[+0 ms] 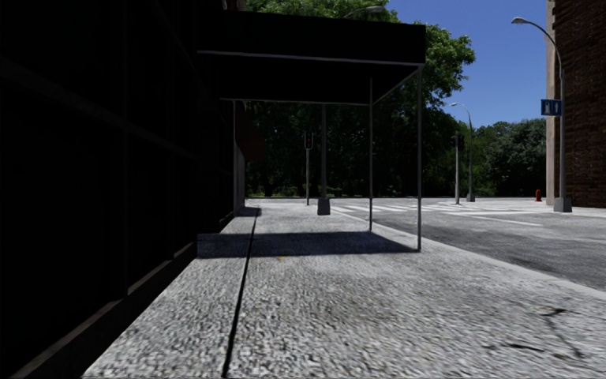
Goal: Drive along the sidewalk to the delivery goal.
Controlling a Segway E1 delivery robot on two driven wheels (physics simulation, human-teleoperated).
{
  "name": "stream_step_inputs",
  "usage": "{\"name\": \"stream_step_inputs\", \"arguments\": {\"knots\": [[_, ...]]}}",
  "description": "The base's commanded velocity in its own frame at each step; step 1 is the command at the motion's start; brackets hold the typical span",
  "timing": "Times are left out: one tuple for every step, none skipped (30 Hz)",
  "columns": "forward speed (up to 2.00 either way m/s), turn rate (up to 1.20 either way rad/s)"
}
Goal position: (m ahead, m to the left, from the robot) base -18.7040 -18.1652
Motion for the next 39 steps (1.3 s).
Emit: {"name": "stream_step_inputs", "arguments": {"knots": [[2.0, 0.0], [2.0, 0.0], [2.0, 0.0], [2.0, 0.0], [2.0, 0.0], [2.0, 0.0], [2.0, 0.0], [2.0, 0.0], [2.0, 0.0], [2.0, 0.0], [2.0, 0.0], [2.0, 0.0], [2.0, 0.0], [2.0, 0.0], [2.0, 0.0], [2.0, 0.0], [2.0, 0.0], [2.0, 0.11], [2.0, 0.22], [2.0, 0.67], [2.0, 0.9], [2.0, 1.05], [2.0, 1.05], [2.0, 1.09], [2.0, 1.05], [2.0, 0.32], [2.0, 0.32], [2.0, 0.13], [2.0, 0.05], [2.0, 0.02], [2.0, 0.0], [2.0, 0.0], [2.0, 0.0], [2.0, 0.0], [2.0, 0.0], [2.0, 0.0], [2.0, 0.0], [2.0, 0.0], [2.0, 0.0]]}}
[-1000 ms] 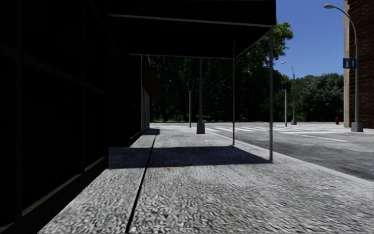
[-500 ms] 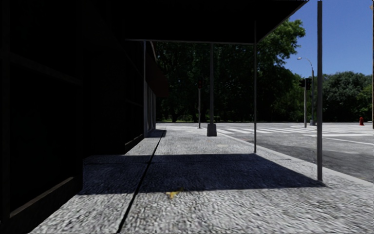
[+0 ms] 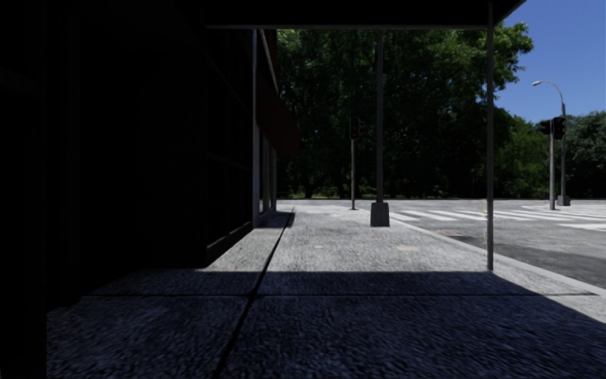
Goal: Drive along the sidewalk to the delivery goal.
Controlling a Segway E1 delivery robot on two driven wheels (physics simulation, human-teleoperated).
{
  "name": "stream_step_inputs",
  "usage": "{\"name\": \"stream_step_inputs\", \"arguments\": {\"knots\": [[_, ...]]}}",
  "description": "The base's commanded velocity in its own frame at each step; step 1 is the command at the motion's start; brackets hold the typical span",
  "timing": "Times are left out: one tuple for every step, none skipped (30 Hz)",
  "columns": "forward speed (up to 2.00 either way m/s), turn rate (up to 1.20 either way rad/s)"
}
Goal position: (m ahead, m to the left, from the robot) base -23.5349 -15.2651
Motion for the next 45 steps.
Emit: {"name": "stream_step_inputs", "arguments": {"knots": [[2.0, 0.0], [2.0, 0.0], [2.0, 0.0], [2.0, 0.0], [2.0, 0.0], [2.0, 0.0], [2.0, 0.0], [2.0, 0.0], [2.0, 0.0], [2.0, 0.0], [2.0, 0.0], [2.0, 0.0], [2.0, 0.0], [2.0, 0.0], [2.0, 0.0], [2.0, 0.0], [2.0, 0.0], [2.0, 0.0], [2.0, 0.0], [2.0, 0.0], [2.0, 0.0], [2.0, 0.0], [2.0, 0.0], [2.0, 0.0], [2.0, 0.0], [2.0, 0.0], [2.0, 0.0], [2.0, 0.0], [2.0, 0.0], [2.0, 0.0], [2.0, 0.0], [2.0, 0.0], [2.0, 0.0], [2.0, 0.0], [2.0, 0.0], [2.0, 0.0], [2.0, 0.0], [2.0, 0.0], [2.0, 0.0], [2.0, 0.0], [2.0, 0.0], [2.0, 0.0], [2.0, 0.0], [2.0, 0.0], [2.0, 0.0]]}}
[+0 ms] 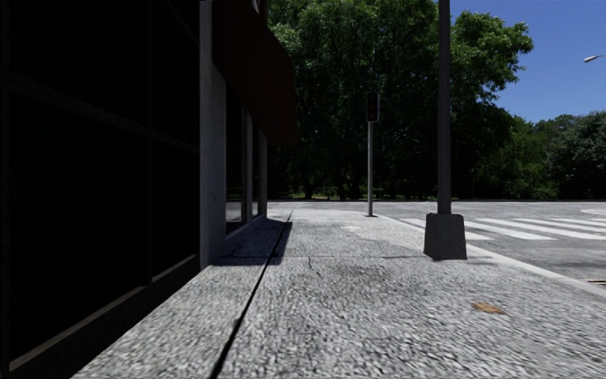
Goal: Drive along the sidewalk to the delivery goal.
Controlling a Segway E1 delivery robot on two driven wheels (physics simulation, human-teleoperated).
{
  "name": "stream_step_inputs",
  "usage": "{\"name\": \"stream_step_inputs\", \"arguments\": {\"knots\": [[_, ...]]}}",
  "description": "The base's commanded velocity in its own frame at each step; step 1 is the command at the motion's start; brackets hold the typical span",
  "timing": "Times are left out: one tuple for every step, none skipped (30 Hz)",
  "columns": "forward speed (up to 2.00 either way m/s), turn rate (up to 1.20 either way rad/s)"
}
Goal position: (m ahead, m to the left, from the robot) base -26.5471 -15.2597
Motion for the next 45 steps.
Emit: {"name": "stream_step_inputs", "arguments": {"knots": [[2.0, 0.0], [2.0, 0.0], [2.0, 0.0], [2.0, 0.0], [2.0, 0.0], [2.0, 0.0], [2.0, 0.0], [2.0, 0.0], [2.0, 0.0], [2.0, 0.0], [2.0, 0.0], [2.0, 0.0], [2.0, 0.0], [2.0, 0.0], [2.0, 0.0], [2.0, 0.0], [2.0, 0.0], [2.0, 0.0], [2.0, 0.0], [2.0, 0.0], [2.0, 0.0], [2.0, 0.0], [2.0, 0.0], [2.0, 0.0], [2.0, 0.0], [2.0, 0.0], [2.0, 0.0], [2.0, 0.0], [2.0, 0.0], [2.0, 0.0], [2.0, 0.0], [2.0, 0.0], [2.0, 0.0], [2.0, 0.0], [2.0, 0.0], [2.0, 0.0], [2.0, 0.0], [2.0, 0.0], [2.0, 0.0], [2.0, 0.0], [2.0, 0.0], [2.0, 0.0], [2.0, 0.0], [2.0, 0.0], [2.0, 0.0]]}}
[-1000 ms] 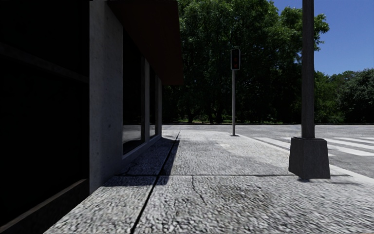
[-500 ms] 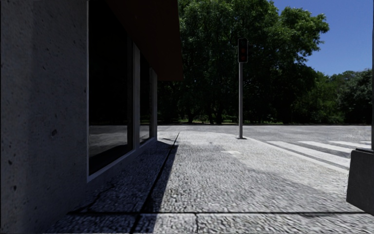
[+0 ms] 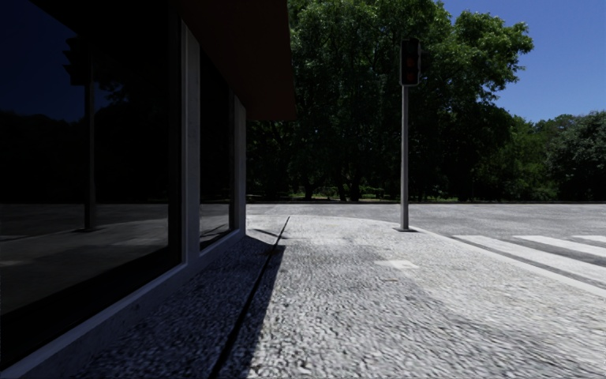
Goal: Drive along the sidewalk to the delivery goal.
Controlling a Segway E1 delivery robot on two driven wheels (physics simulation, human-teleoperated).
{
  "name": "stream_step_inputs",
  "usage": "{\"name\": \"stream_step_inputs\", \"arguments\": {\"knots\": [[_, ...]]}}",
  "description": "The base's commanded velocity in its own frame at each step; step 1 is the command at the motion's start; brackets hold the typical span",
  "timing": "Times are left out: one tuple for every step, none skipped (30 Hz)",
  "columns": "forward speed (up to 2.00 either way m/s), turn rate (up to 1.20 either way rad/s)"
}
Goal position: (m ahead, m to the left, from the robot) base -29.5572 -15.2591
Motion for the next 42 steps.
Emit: {"name": "stream_step_inputs", "arguments": {"knots": [[2.0, 0.0], [2.0, 0.0], [2.0, 0.0], [2.0, 0.0], [2.0, 0.0], [2.0, 0.0], [2.0, -0.09], [2.0, -0.55], [2.0, -0.75], [2.0, -0.92], [2.0, -0.92], [2.0, -0.98], [2.0, -0.99], [2.0, -0.99], [2.0, -0.99], [2.0, -0.99], [2.0, -1.0], [2.0, -1.0], [2.0, -1.0], [2.0, -1.0], [2.0, -1.0], [2.0, -1.0], [2.0, -1.0], [2.0, -1.0], [2.0, -1.0], [2.0, -1.0], [2.0, -1.0], [2.0, -1.0], [2.0, -1.0], [2.0, -1.0], [2.0, -1.0], [2.0, -1.0], [2.0, -1.0], [2.0, -1.0], [2.0, -1.0], [2.0, -1.0], [2.0, -1.0], [2.0, -0.99], [2.0, -0.99], [2.0, -0.99], [2.0, -0.99], [2.0, -0.99]]}}
